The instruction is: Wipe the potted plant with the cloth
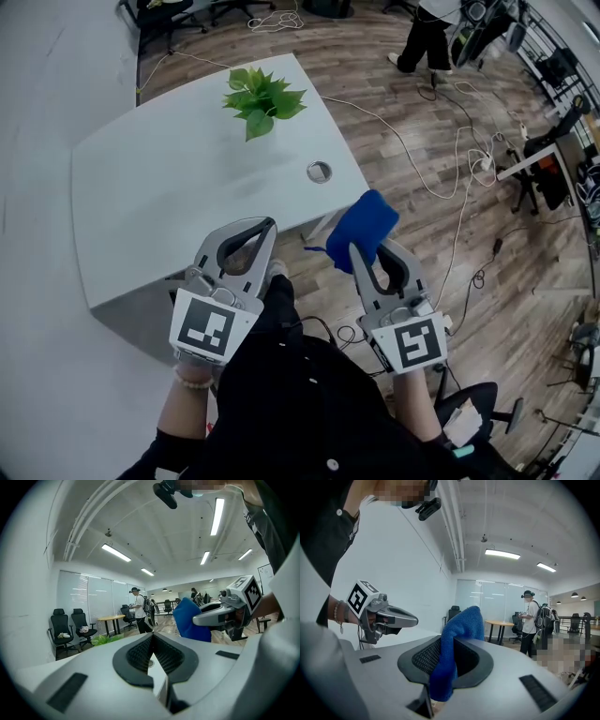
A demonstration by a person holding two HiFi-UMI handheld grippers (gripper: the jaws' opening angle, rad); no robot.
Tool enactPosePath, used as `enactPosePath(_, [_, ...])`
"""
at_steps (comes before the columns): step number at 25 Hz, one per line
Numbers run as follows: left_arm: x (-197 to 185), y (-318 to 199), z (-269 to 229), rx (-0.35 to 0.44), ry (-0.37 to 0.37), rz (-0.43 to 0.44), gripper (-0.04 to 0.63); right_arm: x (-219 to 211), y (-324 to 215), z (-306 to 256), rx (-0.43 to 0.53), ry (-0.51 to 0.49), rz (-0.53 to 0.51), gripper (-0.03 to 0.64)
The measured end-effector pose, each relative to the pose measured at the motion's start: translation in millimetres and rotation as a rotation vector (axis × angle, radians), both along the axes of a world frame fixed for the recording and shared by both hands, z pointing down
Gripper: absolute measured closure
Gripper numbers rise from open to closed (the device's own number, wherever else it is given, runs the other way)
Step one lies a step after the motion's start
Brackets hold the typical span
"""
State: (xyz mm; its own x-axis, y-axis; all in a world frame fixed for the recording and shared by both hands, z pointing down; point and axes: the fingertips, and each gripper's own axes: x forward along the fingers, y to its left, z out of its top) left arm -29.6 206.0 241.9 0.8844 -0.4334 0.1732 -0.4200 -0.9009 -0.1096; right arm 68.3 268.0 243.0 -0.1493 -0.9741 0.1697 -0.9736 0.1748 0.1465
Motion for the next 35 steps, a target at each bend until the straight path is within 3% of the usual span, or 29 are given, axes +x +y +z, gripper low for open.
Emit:
enactPosePath(21, [14.2,-173.6,2.7,0.001,0.011,-0.093,0.581,22.8,-171.9,-2.4,-0.057,0.034,-0.096,0.522])
enactPosePath(35, [-9.5,-250.0,37.9,-0.071,0.048,-0.231,0.581,25.5,-240.9,31.5,-0.138,0.047,-0.154,0.522])
